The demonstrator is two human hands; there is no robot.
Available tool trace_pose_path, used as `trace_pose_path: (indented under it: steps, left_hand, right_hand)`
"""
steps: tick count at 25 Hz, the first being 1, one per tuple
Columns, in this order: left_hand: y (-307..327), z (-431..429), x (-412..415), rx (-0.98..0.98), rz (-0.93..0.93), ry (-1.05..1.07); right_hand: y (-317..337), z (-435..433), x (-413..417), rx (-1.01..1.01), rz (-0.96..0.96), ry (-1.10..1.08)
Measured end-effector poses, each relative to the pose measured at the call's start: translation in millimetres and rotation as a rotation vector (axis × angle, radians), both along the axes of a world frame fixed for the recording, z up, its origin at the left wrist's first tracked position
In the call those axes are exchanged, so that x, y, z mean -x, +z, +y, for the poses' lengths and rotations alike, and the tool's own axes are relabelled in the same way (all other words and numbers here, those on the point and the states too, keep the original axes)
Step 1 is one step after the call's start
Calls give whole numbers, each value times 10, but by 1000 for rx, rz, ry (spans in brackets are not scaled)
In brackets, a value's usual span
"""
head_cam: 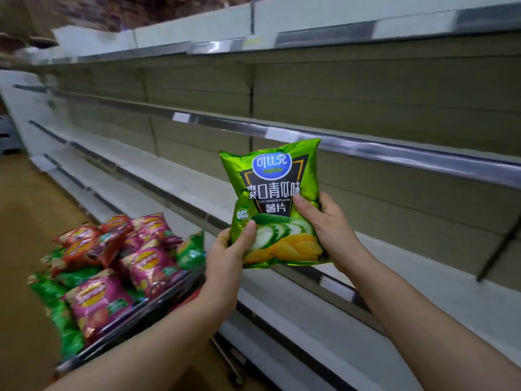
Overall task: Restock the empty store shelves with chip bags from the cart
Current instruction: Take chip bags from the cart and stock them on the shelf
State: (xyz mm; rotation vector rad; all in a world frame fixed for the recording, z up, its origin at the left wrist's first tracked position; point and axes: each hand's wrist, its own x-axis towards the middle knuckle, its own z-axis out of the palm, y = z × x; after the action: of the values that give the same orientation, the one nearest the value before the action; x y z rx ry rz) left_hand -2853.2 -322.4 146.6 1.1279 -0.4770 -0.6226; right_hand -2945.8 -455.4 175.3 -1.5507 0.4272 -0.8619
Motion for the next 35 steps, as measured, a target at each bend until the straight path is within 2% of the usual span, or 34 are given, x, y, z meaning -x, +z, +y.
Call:
trace_pose_path:
  steps: [12,19,25,30,35]
  left_hand:
    - [539,-1086,2331,100,-84,-702]
    - [856,-1695,3415,136,-130,-1103]
    - [879,-1865,4290,80,-166,-1369]
    - [903,-1855,5109,56,-213,-1545]
    - [983,-2027,6111,69,-364,-1549]
  right_hand:
    - [519,-96,2985,91,-125,-732]
    - [797,-27,4054,119,-138,-1215]
    - [738,148,4791,76,-116,-1554]
    - [741,285,5587,17,-83,-1700]
    - [896,255,6639,-2,-4,-1663]
